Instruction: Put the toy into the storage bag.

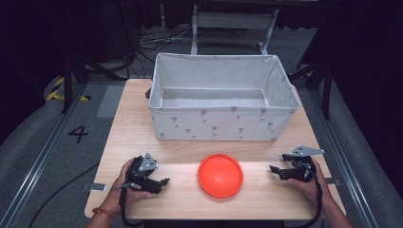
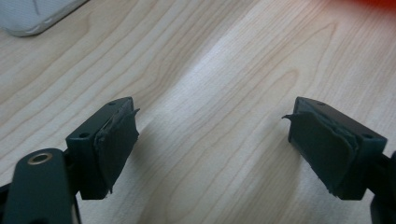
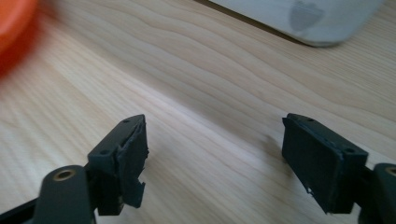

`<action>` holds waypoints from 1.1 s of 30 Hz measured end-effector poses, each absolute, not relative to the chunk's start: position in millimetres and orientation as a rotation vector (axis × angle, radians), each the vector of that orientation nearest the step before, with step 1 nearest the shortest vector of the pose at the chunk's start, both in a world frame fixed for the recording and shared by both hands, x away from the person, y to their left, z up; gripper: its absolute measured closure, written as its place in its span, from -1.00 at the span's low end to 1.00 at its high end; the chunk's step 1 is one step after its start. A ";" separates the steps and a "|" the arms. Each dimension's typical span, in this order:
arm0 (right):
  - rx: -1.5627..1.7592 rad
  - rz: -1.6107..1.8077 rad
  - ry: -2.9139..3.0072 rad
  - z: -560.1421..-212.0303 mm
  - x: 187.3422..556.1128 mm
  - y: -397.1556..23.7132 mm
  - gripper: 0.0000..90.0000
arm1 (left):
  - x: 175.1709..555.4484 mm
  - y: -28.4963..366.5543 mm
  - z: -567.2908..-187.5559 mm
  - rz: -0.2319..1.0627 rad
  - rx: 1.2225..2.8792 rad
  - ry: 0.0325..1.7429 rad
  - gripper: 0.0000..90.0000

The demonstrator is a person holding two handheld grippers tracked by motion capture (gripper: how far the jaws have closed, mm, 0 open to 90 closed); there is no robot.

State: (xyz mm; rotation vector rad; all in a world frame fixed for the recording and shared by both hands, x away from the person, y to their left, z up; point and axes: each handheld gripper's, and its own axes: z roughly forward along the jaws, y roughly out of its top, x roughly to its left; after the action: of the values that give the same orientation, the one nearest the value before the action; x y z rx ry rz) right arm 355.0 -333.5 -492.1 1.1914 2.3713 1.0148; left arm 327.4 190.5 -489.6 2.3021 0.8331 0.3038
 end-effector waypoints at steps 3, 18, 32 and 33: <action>1.144 1.032 2.412 -488.0 352.2 -321.9 -0.49 | 326.6 188.0 -489.7 0.287 2.305 0.816 -0.61; 0.992 1.145 2.528 -465.2 350.1 -266.4 -0.51 | 321.4 170.1 -492.8 0.258 2.300 0.756 -0.68; 0.854 1.082 2.658 -463.1 355.1 -211.7 -0.52 | 322.6 169.8 -494.1 0.258 2.296 0.744 -0.73; 0.847 1.066 2.671 -465.3 356.4 -207.6 -0.54 | 322.6 169.8 -494.0 0.258 2.296 0.745 -0.73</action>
State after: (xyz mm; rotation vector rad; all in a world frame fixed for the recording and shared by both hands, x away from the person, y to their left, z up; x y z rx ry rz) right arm 356.4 -207.6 -465.3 0.8471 2.6710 1.0663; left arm 322.6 169.8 -494.0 2.2957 0.7447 0.2576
